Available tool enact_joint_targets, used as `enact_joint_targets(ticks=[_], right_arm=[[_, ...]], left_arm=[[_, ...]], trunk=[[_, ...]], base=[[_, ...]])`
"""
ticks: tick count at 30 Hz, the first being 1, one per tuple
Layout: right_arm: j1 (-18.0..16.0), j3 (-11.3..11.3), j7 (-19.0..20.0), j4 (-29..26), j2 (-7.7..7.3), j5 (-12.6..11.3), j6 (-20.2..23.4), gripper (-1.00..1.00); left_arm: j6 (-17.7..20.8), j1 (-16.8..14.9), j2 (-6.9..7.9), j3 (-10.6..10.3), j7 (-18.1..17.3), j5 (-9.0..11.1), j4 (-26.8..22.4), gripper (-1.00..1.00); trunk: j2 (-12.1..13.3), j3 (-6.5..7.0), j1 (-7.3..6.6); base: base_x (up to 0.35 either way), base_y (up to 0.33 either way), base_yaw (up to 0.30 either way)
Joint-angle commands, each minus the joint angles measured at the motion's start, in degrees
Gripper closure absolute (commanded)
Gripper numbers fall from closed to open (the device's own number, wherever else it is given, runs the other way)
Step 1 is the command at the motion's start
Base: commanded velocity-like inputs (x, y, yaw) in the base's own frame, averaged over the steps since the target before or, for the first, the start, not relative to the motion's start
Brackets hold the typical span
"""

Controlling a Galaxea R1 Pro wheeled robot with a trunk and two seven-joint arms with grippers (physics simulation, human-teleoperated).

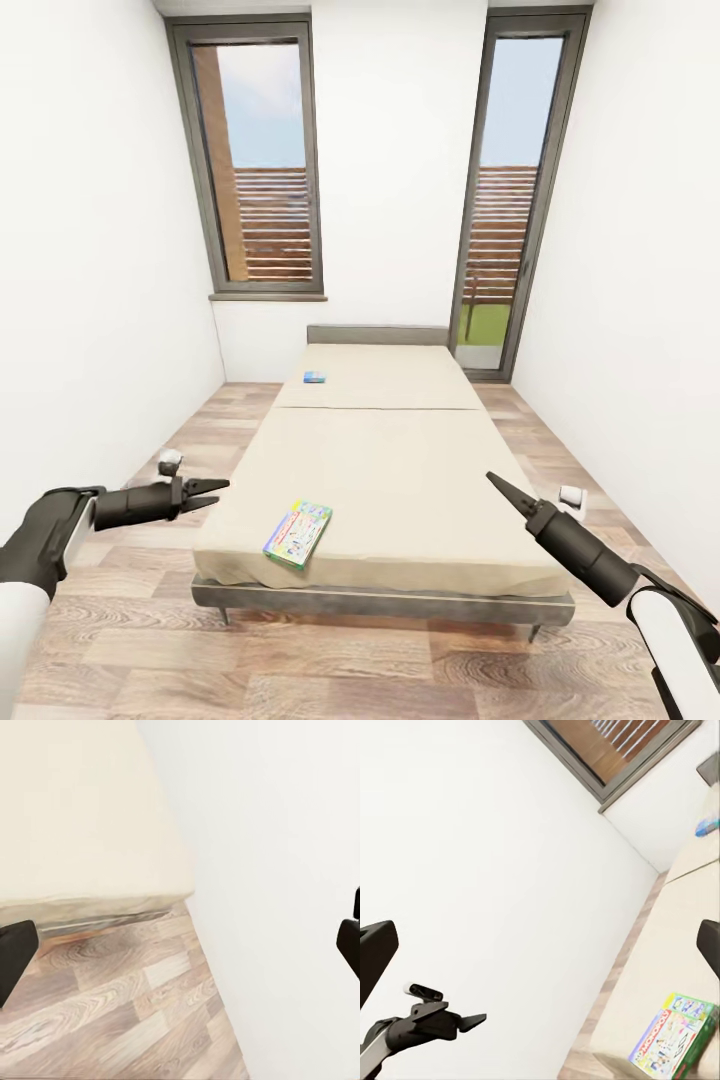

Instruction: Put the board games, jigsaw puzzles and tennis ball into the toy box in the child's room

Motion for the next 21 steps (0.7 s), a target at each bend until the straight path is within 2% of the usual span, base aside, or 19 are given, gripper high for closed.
enact_joint_targets(ticks=[1, 6, 7, 10, 17, 21], right_arm=[[0.0, -0.1, -0.7, 0.0, -0.01, -0.3, 0.5, -1.0], [0.0, -0.1, -1.9, 0.0, -0.01, -0.2, 0.5, -1.0], [0.0, -0.1, -2.1, 0.0, -0.02, -0.2, 0.5, -1.0], [0.0, -0.1, -2.2, 0.0, -0.05, -0.2, 0.6, -1.0], [0.0, -0.4, -2.1, 0.0, -0.13, -0.3, 1.1, -1.0], [0.0, -0.7, -2.0, -0.1, -0.19, -0.4, 1.3, -1.0]], left_arm=[[0.6, 0.0, -0.68, 0.1, 1.6, -0.4, 0.1, -1.0], [0.6, 0.0, -2.21, 0.1, 8.6, -1.3, 1.2, -1.0], [0.6, -0.1, -2.68, 0.3, 11.0, -1.4, 2.5, -1.0], [0.6, -0.1, -3.67, 0.4, 15.1, -1.4, 6.2, -1.0], [-1.2, -0.1, -5.94, 0.7, 20.0, -1.3, 11.0, -1.0], [-1.3, -0.2, -6.03, 1.5, 20.8, -1.1, 11.7, -1.0]], trunk=[[0.0, -0.06, 0.0], [0.0, -0.06, 0.0], [0.0, -0.06, 0.0], [0.0, -0.06, 0.0], [0.0, -0.06, 0.0], [0.0, -0.06, 0.0]], base=[[0.0, 0.0, 0.0], [0.0, 0.0, 0.0], [0.0, 0.0, 0.0], [0.0, 0.0, 0.0], [0.0, 0.0, 0.0], [0.0, 0.0, 0.0]])
